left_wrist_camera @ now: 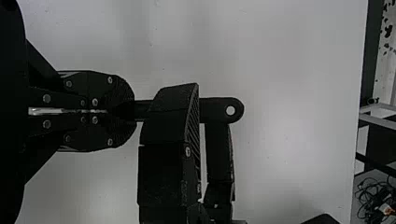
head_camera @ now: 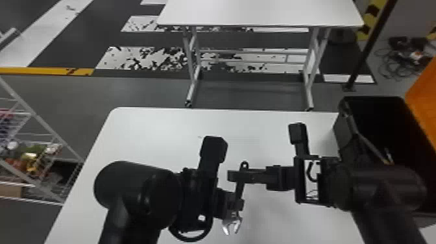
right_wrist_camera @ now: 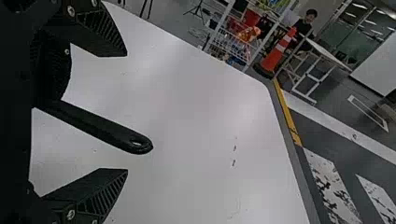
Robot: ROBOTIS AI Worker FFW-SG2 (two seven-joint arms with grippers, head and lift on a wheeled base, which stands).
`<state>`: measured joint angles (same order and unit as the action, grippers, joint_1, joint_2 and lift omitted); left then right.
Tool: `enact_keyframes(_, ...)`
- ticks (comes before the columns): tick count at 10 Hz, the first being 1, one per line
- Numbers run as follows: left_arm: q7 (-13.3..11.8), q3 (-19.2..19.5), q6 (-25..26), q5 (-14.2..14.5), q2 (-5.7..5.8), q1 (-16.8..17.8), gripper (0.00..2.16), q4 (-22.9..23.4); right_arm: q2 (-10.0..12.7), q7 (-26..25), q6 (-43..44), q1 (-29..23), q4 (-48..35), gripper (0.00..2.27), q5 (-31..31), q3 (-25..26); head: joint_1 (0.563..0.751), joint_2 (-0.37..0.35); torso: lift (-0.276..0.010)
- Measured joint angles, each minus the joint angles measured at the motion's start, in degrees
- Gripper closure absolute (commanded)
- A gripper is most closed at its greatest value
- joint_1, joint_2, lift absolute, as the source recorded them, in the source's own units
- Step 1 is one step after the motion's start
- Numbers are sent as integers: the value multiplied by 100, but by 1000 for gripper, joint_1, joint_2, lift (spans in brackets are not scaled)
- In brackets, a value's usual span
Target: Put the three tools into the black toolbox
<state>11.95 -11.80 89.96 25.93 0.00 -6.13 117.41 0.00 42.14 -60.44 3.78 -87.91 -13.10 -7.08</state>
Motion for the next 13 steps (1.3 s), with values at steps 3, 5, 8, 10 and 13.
enact_keyframes(3,0,-87,0,-44,0,44,2088,-5,0,47,0,-68,36,2027,-90,28,695,96,-51)
enact_keyframes(5,-4,-102,0,-54,0,43,2088,-3,0,14,-65,-92,25,2233,-135,109,695,89,-51)
enact_keyframes(8,-55,-59,0,-54,0,-10,2088,0,1,16,-109,-114,1,2233,-144,126,695,89,-51)
enact_keyframes(10,-108,-42,0,-53,0,-39,2088,0,0,6,-161,-135,-24,2233,-158,151,695,88,-51)
enact_keyframes(13,-388,67,-3,-50,-1,-234,569,10,-1,-71,-348,-205,-236,2236,-198,214,695,80,-51)
